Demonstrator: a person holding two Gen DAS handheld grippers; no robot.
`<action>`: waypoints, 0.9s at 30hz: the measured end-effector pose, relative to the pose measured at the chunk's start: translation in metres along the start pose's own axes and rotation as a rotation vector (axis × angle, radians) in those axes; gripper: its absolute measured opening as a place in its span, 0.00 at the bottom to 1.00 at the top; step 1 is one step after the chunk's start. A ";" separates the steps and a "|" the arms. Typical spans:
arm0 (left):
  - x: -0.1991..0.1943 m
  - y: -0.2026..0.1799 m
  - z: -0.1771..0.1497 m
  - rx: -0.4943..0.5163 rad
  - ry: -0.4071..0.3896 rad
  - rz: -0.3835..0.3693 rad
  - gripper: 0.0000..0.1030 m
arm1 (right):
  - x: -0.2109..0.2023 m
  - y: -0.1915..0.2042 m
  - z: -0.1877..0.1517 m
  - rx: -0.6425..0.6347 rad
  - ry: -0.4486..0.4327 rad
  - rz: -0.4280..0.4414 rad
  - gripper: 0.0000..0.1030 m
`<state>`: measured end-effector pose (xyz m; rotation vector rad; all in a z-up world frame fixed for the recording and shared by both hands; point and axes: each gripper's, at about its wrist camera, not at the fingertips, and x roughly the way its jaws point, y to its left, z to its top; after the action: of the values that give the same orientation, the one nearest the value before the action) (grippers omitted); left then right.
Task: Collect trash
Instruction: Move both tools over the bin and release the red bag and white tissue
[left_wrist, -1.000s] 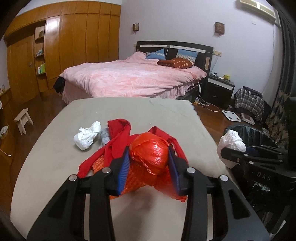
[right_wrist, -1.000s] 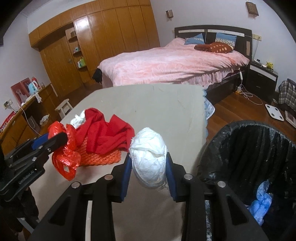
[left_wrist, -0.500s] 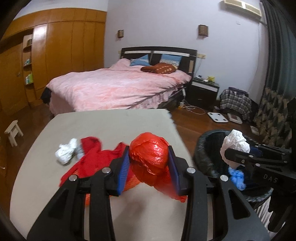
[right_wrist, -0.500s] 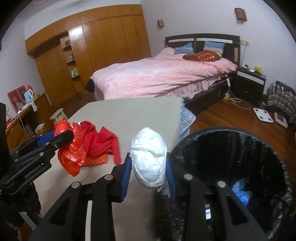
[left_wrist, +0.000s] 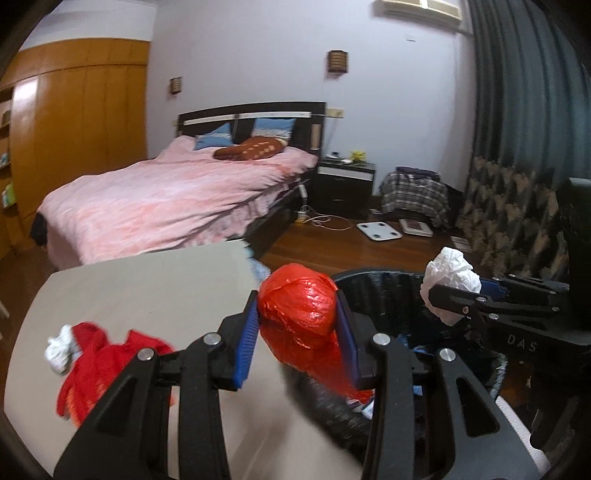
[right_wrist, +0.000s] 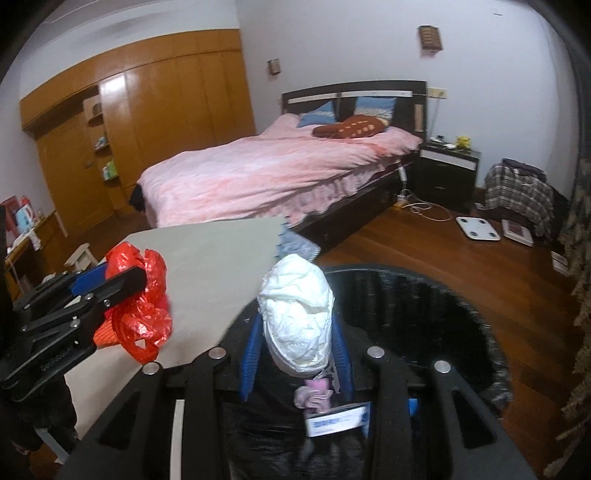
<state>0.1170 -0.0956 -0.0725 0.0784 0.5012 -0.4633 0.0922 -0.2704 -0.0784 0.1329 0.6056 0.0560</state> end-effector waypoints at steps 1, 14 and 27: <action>0.004 -0.007 0.002 0.006 0.000 -0.014 0.37 | -0.002 -0.005 0.000 0.002 -0.003 -0.010 0.34; 0.057 -0.062 0.012 0.065 0.023 -0.138 0.40 | -0.002 -0.063 -0.005 0.053 -0.004 -0.122 0.41; 0.053 -0.036 0.009 0.057 0.022 -0.073 0.88 | -0.015 -0.068 -0.006 0.080 -0.064 -0.173 0.94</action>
<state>0.1466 -0.1510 -0.0887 0.1203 0.5141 -0.5484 0.0775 -0.3384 -0.0848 0.1583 0.5537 -0.1398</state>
